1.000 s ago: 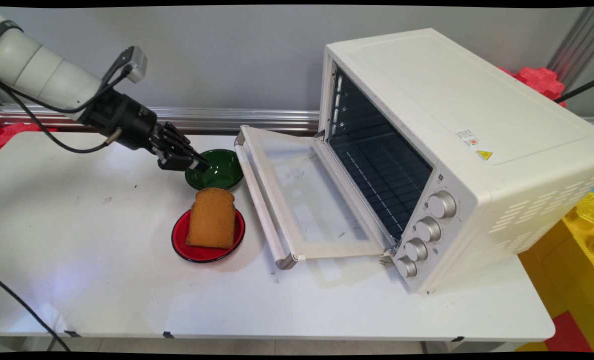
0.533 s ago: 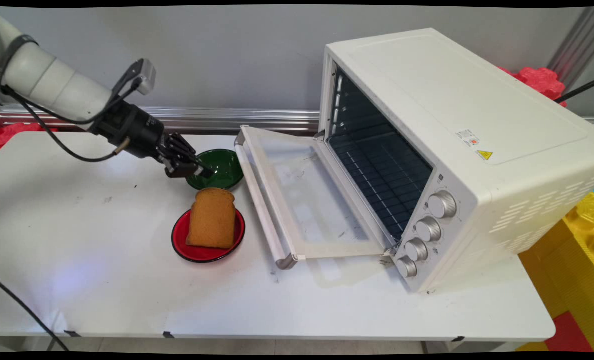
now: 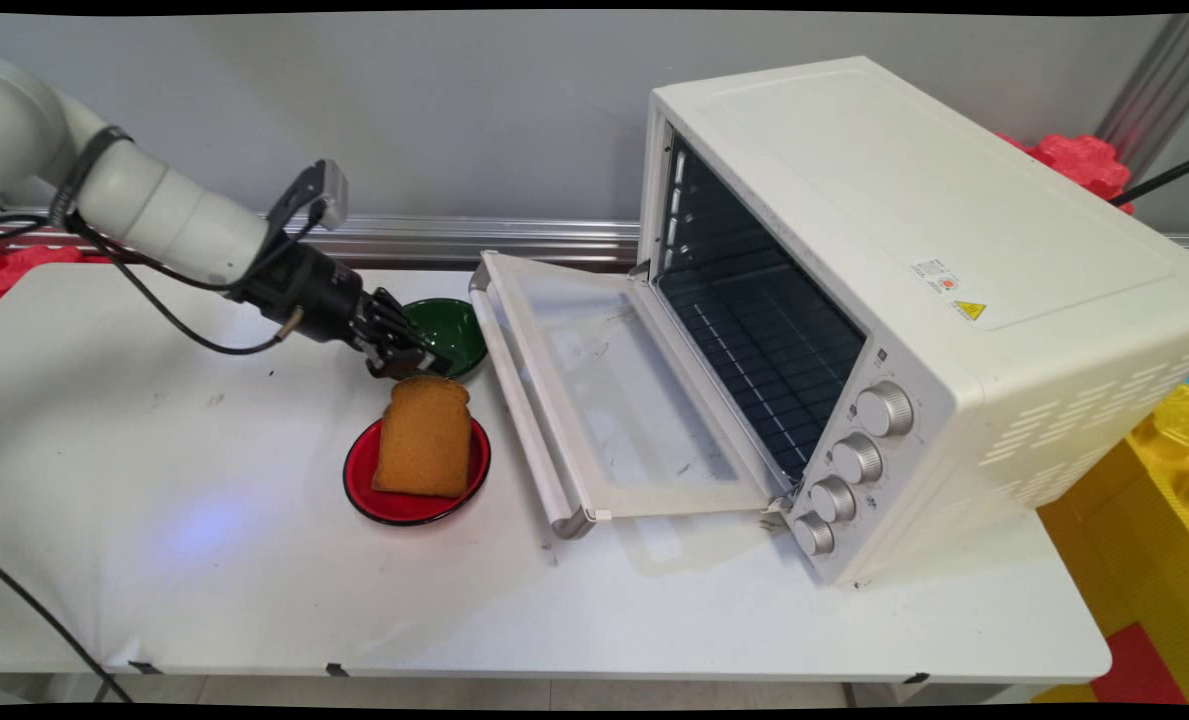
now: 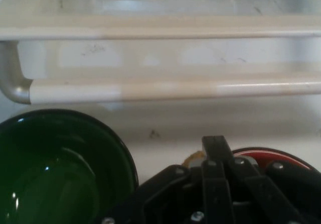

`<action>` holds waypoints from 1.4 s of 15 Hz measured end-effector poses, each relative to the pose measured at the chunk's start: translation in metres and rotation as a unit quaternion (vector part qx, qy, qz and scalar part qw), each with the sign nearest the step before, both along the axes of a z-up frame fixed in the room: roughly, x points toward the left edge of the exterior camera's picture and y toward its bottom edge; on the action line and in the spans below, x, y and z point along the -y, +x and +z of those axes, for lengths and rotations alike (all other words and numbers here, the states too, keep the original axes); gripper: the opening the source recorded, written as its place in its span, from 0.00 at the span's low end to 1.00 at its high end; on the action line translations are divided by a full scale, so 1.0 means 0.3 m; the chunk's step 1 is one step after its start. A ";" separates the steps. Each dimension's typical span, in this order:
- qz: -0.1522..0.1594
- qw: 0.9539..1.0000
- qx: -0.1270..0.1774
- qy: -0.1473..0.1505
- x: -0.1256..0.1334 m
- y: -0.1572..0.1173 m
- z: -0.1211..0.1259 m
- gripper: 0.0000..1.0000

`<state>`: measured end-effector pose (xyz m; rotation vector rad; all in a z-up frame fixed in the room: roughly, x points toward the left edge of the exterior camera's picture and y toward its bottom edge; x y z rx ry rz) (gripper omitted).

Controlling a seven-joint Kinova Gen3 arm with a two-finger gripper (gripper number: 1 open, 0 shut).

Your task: Close the oven

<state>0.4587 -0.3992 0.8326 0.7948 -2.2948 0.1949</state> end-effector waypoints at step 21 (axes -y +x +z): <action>0.004 1.000 -0.015 -0.019 0.044 -0.118 -0.176 0.00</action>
